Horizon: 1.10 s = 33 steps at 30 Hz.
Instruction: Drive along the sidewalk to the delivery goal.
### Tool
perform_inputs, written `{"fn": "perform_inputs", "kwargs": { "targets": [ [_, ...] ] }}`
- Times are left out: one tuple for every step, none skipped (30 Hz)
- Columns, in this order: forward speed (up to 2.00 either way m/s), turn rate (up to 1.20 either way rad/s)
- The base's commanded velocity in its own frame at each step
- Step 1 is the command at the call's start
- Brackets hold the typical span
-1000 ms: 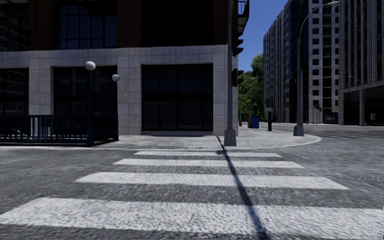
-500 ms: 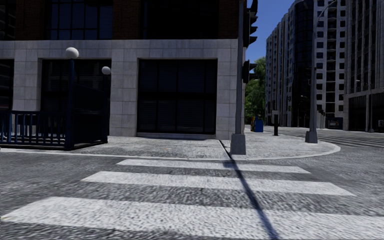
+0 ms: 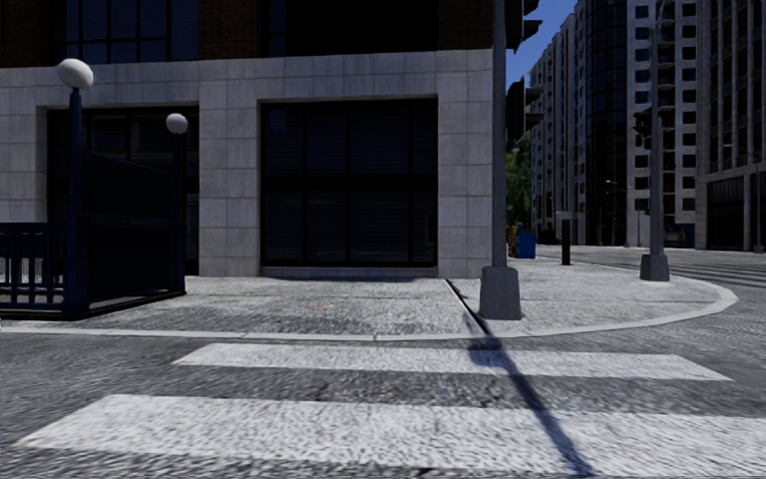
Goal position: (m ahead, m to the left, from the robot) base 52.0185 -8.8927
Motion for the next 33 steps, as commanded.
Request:
{"fn": "perform_inputs", "kwargs": {
  "targets": [
    [2.0,0.0],
    [2.0,0.0],
    [2.0,0.0],
    [2.0,0.0],
    [2.0,0.0],
    [2.0,0.0],
    [2.0,0.0],
    [2.0,0.0],
    [2.0,0.0],
    [2.0,0.0],
    [2.0,0.0],
    [2.0,0.0],
    [2.0,0.0],
    [2.0,0.0],
    [2.0,0.0],
    [2.0,0.0],
    [2.0,0.0],
    [2.0,0.0],
    [2.0,-0.02],
    [2.0,-0.02],
    [2.0,-0.09],
    [2.0,-0.11],
    [2.0,-0.12],
    [2.0,-0.12],
    [2.0,-0.12],
    [2.0,-0.12],
    [2.0,-0.12],
    [2.0,-0.12],
    [2.0,-0.16],
    [2.0,-0.16],
    [2.0,-0.2],
    [1.99,-0.22],
    [1.91,-0.23]
  ]
}}
